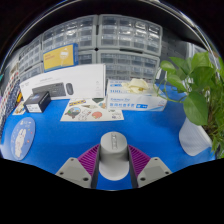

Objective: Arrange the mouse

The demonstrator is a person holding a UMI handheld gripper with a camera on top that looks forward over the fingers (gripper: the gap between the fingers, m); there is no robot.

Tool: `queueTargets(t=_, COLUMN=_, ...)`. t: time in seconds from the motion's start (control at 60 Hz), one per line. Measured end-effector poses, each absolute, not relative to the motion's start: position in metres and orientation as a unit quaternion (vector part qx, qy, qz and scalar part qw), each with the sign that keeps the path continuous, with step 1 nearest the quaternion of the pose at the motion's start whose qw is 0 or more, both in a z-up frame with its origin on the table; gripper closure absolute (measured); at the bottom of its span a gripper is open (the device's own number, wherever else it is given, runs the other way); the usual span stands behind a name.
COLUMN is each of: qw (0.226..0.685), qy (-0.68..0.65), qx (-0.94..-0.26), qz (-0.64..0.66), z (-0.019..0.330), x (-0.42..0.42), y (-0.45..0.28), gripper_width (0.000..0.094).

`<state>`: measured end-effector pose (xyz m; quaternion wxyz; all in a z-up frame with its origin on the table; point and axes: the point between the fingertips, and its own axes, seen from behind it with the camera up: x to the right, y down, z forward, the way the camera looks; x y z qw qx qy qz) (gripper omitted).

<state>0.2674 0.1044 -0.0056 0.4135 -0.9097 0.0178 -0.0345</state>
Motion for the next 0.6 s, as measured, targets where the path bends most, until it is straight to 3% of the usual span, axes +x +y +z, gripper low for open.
queueTargets(t=0.183, qw=0.408, qy=0.012, qx=-0.911, qz=-0.055, z=-0.006, x=0.267, y=0.104, gripper_width=0.0592)
queueTargets(t=0.35, qw=0.382, qy=0.046, qx=-0.920, qz=-0.079, z=0.007, x=0.269, y=0.105, gripper_width=0.0595)
queueTargets(t=0.433, qw=0.417, qy=0.067, qx=-0.902, qz=-0.089, z=0.060, x=0.260, y=0.118, gripper_width=0.0595)
queueTargets(t=0.6, qw=0.513, qy=0.076, qx=-0.849, qz=-0.105, z=0.205, x=0.200, y=0.145, gripper_width=0.0594)
